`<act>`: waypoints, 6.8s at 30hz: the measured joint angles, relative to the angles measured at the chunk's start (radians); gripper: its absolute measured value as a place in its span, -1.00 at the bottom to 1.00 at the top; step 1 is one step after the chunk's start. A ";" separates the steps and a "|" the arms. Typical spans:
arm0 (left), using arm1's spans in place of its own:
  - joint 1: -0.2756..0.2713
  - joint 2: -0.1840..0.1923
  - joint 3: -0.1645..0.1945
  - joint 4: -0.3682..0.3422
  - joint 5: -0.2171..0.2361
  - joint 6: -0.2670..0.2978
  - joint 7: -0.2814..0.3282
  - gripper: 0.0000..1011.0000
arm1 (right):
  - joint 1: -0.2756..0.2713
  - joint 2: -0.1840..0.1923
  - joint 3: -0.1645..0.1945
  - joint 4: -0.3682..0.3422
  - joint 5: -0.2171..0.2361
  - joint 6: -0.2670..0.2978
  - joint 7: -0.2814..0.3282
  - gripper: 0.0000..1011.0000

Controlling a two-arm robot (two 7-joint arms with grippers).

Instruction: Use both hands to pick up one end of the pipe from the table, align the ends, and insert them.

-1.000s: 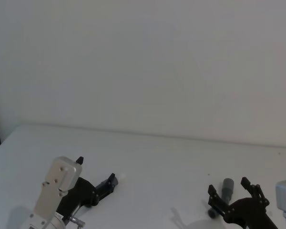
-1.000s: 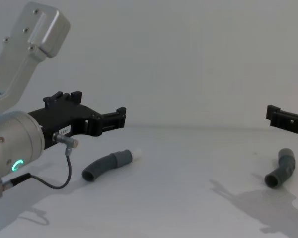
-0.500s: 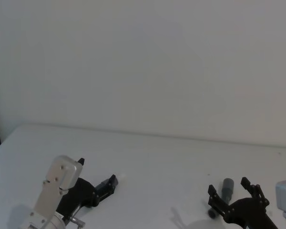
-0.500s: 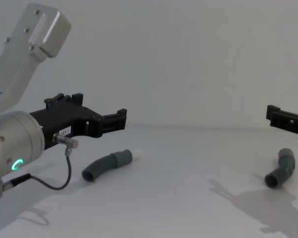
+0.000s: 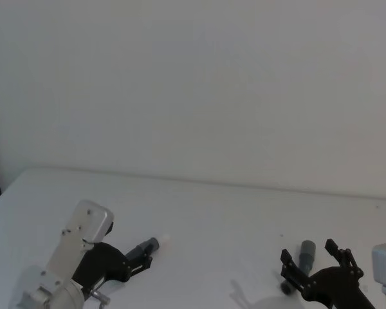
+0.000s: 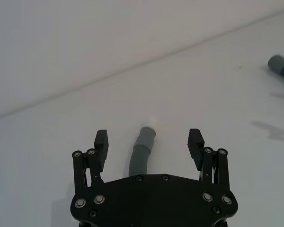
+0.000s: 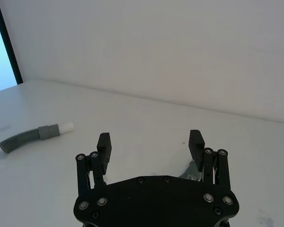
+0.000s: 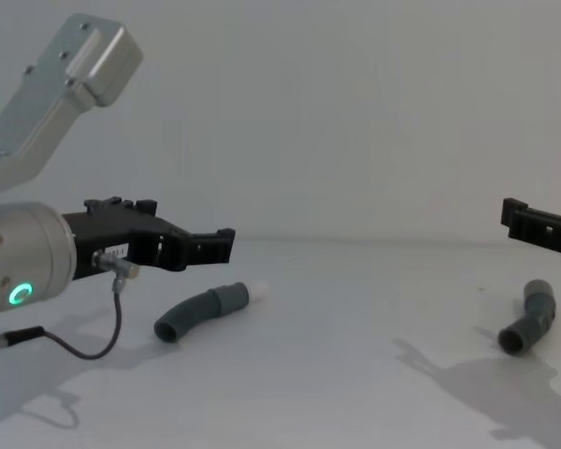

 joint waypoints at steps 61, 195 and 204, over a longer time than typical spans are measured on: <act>-0.357 0.054 0.094 0.273 0.008 0.254 -0.411 0.98 | 0.000 0.000 0.000 0.000 0.000 0.000 0.000 0.98; -0.550 -0.117 0.166 0.719 0.059 0.121 -0.562 -0.61 | 0.000 0.000 0.000 0.000 0.000 0.000 0.000 0.98; -0.550 -0.116 0.166 0.718 0.058 0.121 -0.562 -0.78 | 0.000 0.000 0.000 0.000 0.000 0.000 0.000 0.98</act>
